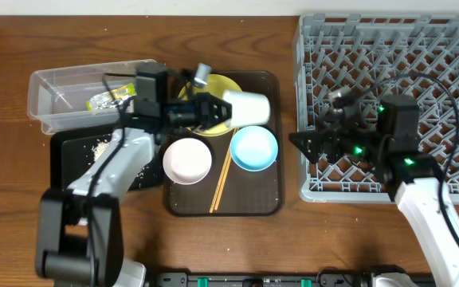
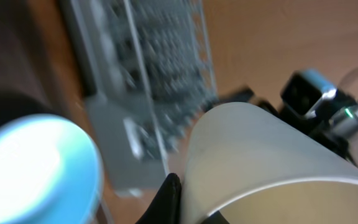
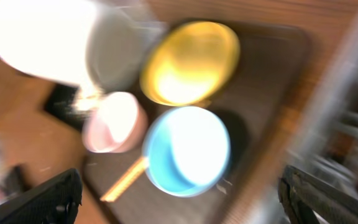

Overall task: Sort waste into correct bins and load items into the dishwasher rack
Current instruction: 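Hand the white cup from left gripper to right gripper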

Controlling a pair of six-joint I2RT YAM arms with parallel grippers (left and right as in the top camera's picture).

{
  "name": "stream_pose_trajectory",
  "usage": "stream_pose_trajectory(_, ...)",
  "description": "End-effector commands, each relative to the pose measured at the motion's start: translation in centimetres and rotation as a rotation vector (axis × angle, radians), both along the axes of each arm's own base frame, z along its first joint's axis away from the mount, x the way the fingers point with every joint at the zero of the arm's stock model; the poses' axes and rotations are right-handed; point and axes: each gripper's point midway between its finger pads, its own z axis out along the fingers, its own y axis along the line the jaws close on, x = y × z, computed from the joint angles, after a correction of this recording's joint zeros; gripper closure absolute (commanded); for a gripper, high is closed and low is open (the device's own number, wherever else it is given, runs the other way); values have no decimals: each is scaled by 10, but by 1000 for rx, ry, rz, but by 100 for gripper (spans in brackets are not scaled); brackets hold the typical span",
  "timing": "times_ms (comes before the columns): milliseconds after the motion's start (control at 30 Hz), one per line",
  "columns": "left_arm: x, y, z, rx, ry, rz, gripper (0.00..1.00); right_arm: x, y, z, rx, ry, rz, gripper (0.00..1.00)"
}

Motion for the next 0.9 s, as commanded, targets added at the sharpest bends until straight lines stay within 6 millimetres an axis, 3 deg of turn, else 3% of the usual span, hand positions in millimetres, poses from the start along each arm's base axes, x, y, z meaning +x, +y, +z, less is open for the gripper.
stream_pose_trajectory(0, -35, -23, 9, -128, 108, -208, 94, -22, 42, 19, 166, -39, 268, 1)
stream_pose_trajectory(267, -50, -44, 11, -134, 91, -283, 94, -19, 75, 12, 195, -104, 382, 1)
stream_pose_trajectory(333, -52, -45, 11, -138, 96, -290, 94, -17, 77, 16, 197, -136, 390, 5)
stream_pose_trajectory(500, -53, -45, 12, -141, 97, -294, 94, -9, 75, 25, 199, -209, 387, 7)
stream_pose_trajectory(867, -44, -36, 12, -142, 97, -262, 94, 0, 50, 19, 207, -153, 321, 10)
